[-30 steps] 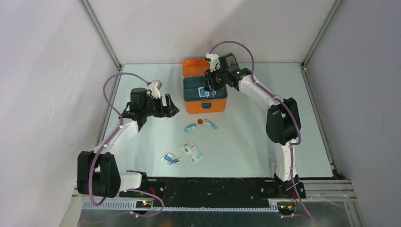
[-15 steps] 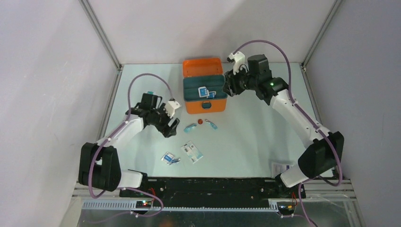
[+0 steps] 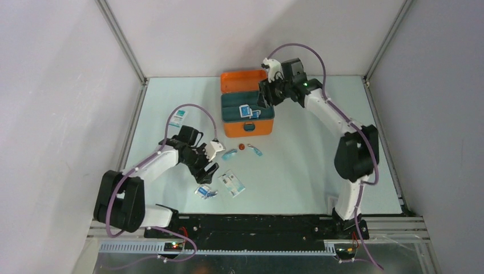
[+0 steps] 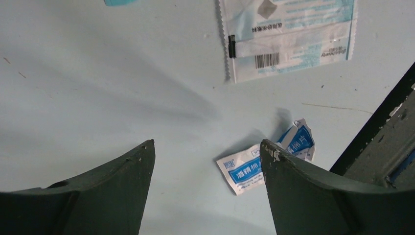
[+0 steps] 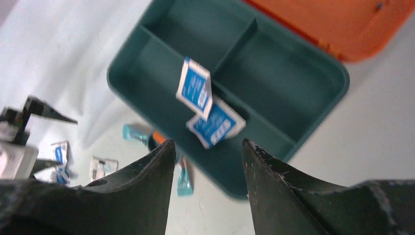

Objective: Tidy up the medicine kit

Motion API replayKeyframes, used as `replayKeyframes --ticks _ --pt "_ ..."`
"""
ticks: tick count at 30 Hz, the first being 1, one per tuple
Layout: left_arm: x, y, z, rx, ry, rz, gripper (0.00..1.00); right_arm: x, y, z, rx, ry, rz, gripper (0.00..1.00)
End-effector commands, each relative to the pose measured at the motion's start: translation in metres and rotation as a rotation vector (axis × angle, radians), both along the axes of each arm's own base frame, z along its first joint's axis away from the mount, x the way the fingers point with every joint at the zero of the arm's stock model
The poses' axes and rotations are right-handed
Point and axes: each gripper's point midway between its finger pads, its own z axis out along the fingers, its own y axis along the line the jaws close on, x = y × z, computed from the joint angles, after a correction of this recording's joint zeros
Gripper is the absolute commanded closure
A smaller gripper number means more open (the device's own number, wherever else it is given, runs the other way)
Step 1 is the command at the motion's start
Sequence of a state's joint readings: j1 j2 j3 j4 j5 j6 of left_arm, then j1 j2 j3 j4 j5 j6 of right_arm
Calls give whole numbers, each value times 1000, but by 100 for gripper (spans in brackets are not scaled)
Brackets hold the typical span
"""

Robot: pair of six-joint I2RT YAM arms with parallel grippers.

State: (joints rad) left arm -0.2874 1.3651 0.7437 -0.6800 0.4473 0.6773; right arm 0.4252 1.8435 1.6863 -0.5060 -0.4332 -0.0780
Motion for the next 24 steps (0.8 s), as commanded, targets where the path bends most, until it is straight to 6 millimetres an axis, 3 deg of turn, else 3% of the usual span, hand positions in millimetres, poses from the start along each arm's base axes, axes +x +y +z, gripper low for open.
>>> replayKeyframes --ticks 1,8,15,24 --pt "0 1 14 0 -82 5 17 17 26 9 67 45 52 42" --pt "-1 2 25 -16 -123 40 17 37 49 -7 76 66 82 39" --pt "-1 5 28 -8 -140 70 17 32 61 -29 44 111 94 38" --pt "0 4 35 -23 -155 99 16 26 62 -50 7 152 86 38"
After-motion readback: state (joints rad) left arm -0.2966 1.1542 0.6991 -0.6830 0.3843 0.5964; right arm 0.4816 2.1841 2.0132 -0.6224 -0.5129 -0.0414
